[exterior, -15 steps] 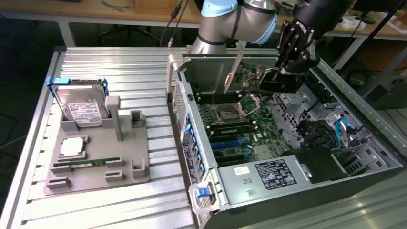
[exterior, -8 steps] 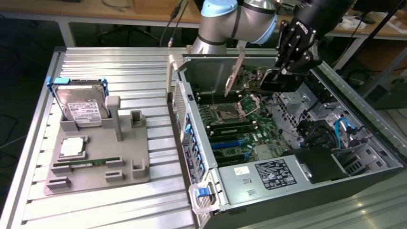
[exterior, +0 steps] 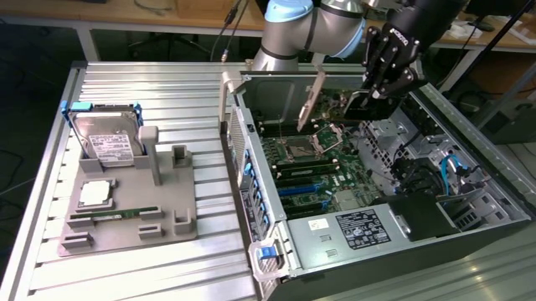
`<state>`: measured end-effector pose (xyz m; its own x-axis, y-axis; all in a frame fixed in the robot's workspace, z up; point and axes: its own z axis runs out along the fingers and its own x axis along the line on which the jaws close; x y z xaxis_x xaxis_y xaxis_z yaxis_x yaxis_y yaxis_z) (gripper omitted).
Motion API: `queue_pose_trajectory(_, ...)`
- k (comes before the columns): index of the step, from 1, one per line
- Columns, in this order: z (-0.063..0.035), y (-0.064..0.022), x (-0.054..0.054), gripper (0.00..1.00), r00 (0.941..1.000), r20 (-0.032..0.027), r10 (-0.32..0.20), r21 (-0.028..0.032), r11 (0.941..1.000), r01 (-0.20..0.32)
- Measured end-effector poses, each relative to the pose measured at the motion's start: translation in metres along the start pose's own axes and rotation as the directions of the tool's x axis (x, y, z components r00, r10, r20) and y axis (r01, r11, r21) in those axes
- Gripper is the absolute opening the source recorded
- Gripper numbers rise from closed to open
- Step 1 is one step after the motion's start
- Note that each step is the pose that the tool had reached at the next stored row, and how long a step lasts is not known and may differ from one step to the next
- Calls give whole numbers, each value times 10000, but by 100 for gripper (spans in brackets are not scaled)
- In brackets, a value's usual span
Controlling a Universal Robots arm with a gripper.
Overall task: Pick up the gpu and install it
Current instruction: 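Insert the gpu into the slot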
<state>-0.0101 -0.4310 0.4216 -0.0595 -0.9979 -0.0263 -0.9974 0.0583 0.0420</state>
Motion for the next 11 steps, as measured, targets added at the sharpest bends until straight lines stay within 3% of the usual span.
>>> queue_pose_trajectory(5, 0, -7, 0, 27, 9980, -26, -629, -18, 9980, 629)
queue_pose_trajectory(11, 0, -15, -1, 27, 9894, -59, -1454, -44, 9894, 1454)
